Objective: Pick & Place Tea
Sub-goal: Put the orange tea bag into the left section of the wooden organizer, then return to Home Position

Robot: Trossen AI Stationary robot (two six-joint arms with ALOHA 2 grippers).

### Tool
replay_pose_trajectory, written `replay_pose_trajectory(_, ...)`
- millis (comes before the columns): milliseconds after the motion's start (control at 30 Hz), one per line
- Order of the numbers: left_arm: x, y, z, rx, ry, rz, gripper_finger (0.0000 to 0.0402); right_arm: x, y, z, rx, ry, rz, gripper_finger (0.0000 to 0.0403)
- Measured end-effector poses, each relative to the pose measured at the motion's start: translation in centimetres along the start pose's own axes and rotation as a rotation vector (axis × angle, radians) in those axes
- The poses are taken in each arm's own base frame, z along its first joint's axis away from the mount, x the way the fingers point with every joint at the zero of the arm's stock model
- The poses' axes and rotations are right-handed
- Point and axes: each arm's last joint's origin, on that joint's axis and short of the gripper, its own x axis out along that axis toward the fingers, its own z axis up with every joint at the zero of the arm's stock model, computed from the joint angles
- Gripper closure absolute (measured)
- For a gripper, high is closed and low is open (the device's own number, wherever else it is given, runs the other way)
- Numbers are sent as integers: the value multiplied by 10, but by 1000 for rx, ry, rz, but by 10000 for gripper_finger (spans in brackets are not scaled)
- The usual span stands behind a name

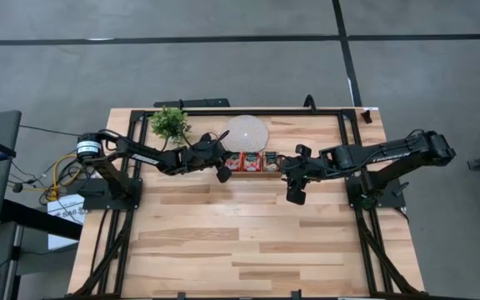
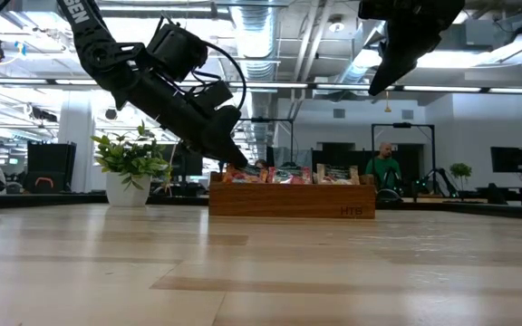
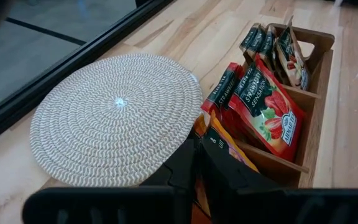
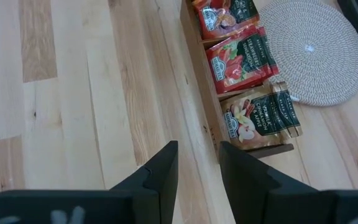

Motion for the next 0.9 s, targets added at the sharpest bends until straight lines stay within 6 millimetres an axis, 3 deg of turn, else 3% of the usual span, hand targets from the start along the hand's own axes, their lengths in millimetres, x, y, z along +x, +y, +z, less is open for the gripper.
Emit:
replay_pose_trajectory(433, -2, 1, 5, 69, -24, 36, 312, 0, 0, 0, 0, 0, 0, 294)
replay_pose_trajectory(733, -3, 0, 26, 105, -67, 64, 305, 0, 0, 0, 1, -4, 1, 294)
replay_pose_trajectory(900, 0, -1, 39, 152, 34, 98, 305, 0, 0, 0, 1, -4, 1, 294)
